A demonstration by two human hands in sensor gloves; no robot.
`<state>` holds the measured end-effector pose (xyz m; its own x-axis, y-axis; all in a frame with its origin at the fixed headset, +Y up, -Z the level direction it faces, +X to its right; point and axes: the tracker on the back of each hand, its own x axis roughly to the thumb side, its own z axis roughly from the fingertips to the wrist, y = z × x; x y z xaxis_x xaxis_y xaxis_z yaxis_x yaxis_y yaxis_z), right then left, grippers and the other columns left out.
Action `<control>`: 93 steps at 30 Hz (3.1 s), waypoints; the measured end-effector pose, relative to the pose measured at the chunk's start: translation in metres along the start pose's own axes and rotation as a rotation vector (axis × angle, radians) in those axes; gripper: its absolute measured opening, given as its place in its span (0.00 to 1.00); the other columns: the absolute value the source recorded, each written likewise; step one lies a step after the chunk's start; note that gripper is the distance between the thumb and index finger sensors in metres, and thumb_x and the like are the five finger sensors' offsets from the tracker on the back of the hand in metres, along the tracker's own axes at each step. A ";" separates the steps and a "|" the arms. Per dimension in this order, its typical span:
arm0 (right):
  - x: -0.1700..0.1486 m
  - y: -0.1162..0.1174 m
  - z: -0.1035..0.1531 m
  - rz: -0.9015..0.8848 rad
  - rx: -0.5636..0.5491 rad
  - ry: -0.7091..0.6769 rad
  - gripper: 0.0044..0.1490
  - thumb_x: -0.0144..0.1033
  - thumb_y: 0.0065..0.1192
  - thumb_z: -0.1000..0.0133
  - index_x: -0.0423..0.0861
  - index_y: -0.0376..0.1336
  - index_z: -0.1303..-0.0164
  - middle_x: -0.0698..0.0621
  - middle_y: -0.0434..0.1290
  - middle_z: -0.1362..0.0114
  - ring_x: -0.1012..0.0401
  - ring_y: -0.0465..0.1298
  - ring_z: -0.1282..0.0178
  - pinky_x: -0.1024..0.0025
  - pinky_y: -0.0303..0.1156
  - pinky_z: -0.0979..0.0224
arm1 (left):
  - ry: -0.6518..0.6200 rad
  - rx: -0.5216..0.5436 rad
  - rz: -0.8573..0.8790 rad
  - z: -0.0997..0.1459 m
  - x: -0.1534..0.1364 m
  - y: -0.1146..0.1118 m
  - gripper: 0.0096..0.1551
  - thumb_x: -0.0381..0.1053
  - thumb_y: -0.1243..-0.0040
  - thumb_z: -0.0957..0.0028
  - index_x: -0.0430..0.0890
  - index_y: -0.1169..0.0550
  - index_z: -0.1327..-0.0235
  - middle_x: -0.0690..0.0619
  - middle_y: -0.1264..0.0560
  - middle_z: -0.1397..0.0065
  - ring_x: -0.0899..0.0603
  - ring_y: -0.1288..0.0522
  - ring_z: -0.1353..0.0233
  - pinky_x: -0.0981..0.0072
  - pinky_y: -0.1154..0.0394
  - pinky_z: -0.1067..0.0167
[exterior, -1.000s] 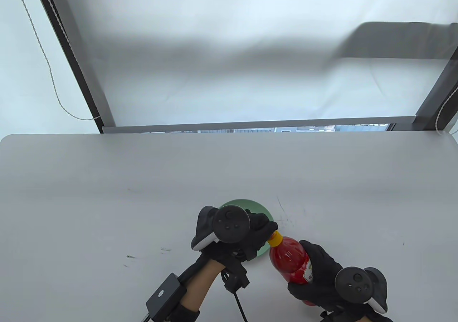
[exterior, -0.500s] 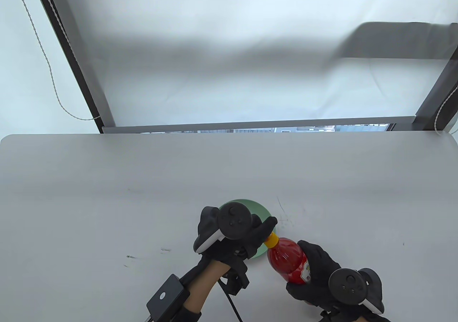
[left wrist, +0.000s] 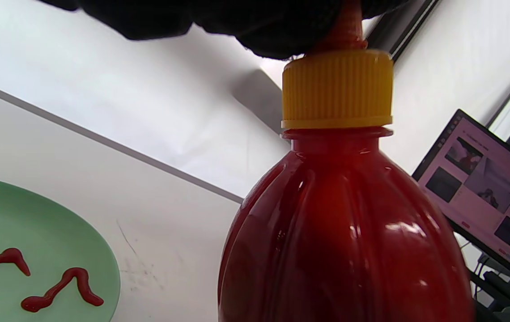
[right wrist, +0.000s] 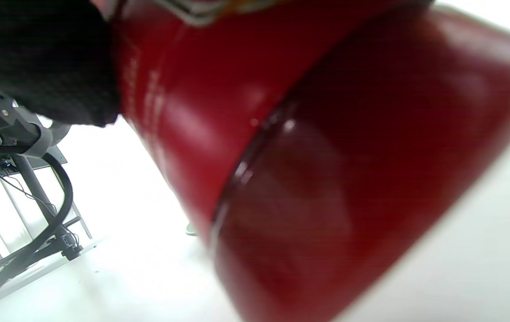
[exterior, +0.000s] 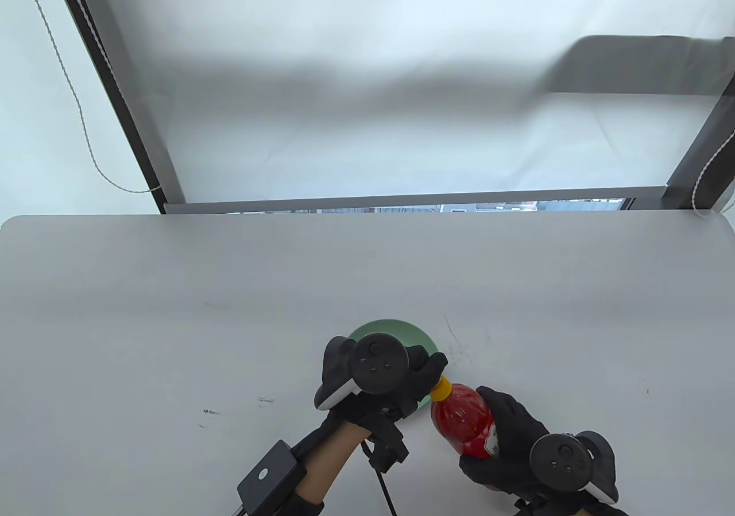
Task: Squeeze ketchup bottle to draw patterns on plate
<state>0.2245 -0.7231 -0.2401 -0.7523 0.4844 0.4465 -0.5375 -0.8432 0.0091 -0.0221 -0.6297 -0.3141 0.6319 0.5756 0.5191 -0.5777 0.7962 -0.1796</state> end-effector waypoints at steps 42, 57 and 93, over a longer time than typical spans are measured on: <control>-0.059 -0.060 -0.002 -0.023 -0.415 0.286 0.72 0.68 0.77 0.45 0.34 0.46 0.11 0.31 0.61 0.17 0.41 0.71 0.23 0.41 0.75 0.23 | 0.550 -0.392 -0.452 0.126 -0.149 -0.003 0.51 0.66 0.66 0.38 0.41 0.70 0.21 0.31 0.78 0.18 0.25 0.82 0.24 0.21 0.76 0.38; -0.139 -0.039 -0.080 0.020 -0.468 0.607 0.71 0.62 0.81 0.46 0.34 0.45 0.12 0.31 0.59 0.16 0.39 0.72 0.19 0.43 0.74 0.20 | 0.568 -0.396 -0.432 0.123 -0.155 -0.001 0.52 0.68 0.67 0.39 0.42 0.71 0.22 0.34 0.82 0.21 0.28 0.86 0.28 0.23 0.79 0.39; 0.004 -0.042 0.011 0.425 -0.195 0.290 0.57 0.72 0.53 0.35 0.45 0.48 0.06 0.32 0.51 0.05 0.35 0.52 0.08 0.34 0.51 0.13 | 0.628 -0.279 -0.423 0.136 -0.148 0.030 0.50 0.66 0.65 0.37 0.38 0.64 0.18 0.30 0.72 0.16 0.24 0.76 0.22 0.23 0.73 0.35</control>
<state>0.2482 -0.6879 -0.2288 -0.9779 0.1783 0.1092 -0.2033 -0.9332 -0.2963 -0.2035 -0.7159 -0.2822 0.9886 0.1458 0.0381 -0.1263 0.9396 -0.3180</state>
